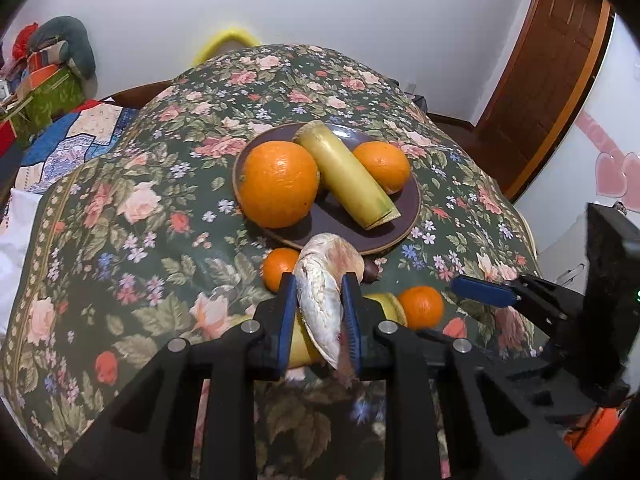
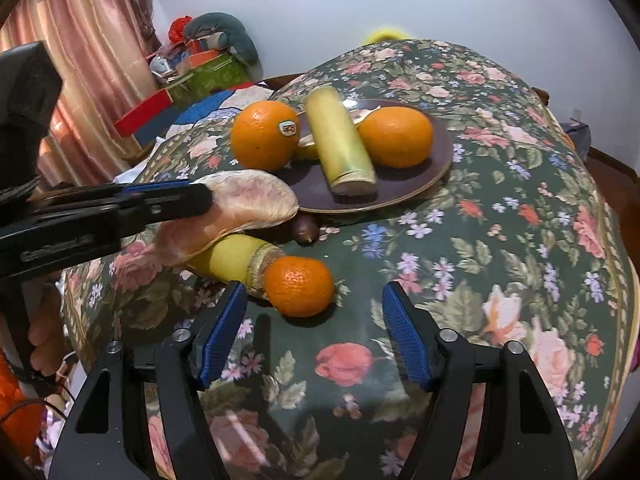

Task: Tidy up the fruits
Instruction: 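Lift the pomelo segment with the left gripper while the right gripper grasps a small tangerine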

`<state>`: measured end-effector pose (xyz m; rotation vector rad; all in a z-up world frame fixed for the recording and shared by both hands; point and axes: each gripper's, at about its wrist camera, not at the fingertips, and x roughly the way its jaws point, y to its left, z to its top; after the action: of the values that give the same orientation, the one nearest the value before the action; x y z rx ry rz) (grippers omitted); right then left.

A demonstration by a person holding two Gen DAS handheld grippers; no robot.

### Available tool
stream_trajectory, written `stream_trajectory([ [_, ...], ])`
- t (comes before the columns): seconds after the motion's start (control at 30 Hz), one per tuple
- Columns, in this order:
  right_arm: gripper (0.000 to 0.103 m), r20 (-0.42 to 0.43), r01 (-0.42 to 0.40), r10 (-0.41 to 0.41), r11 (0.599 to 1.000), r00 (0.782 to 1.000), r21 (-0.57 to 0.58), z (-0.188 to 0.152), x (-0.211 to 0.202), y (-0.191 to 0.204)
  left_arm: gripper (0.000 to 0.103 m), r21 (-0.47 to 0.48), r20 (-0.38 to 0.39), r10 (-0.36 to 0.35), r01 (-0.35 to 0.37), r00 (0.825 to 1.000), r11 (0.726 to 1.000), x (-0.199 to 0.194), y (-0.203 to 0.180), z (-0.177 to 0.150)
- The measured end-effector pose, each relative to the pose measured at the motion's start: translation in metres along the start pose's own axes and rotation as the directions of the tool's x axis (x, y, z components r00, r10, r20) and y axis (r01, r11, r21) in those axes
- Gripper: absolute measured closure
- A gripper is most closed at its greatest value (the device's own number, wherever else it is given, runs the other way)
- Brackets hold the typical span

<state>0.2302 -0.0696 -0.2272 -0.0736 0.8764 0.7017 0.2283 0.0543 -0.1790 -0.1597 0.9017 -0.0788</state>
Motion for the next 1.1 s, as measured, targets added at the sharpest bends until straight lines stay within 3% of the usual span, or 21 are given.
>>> stream_trajectory([
  [0.17, 0.06, -0.011, -0.069, 0.069, 0.997, 0.998, 0.022, 0.003, 0.011, 0.0, 0.081, -0.022, -0.02, -0.013, 0.012, 1.0, 1.0, -0.01, 0.008, -0.009],
  [0.33, 0.069, -0.003, -0.074, 0.074, 0.997, 0.997, 0.032, 0.002, 0.006, -0.003, 0.08, 0.0, -0.049, -0.03, 0.03, 0.998, 1.0, -0.012, 0.003, -0.02],
  [0.43, 0.069, 0.0, -0.063, 0.063, 0.997, 0.998, 0.054, 0.0, 0.002, -0.009, 0.079, 0.016, -0.07, -0.015, 0.016, 0.997, 1.0, -0.007, -0.004, -0.023],
  [0.6, 0.069, 0.013, -0.031, 0.031, 0.998, 0.999, 0.059, 0.0, -0.007, -0.015, 0.054, 0.021, -0.048, 0.01, -0.009, 0.999, 1.0, -0.005, -0.008, -0.018],
  [0.87, 0.069, 0.021, -0.021, 0.019, 0.996, 1.0, 0.088, -0.002, -0.013, -0.026, 0.054, 0.09, -0.032, 0.048, -0.045, 0.998, 0.995, 0.01, -0.021, -0.015],
  [1.0, 0.069, 0.021, -0.016, 0.014, 0.995, 1.0, 0.103, -0.003, -0.014, -0.031, 0.065, 0.081, -0.012, 0.037, -0.036, 0.999, 0.996, 0.013, -0.021, -0.014],
  [1.1, 0.069, 0.028, -0.012, 0.009, 0.994, 1.0, 0.108, -0.003, -0.017, -0.033, 0.068, 0.063, -0.004, 0.027, -0.027, 1.0, 0.998, 0.012, -0.018, -0.012],
])
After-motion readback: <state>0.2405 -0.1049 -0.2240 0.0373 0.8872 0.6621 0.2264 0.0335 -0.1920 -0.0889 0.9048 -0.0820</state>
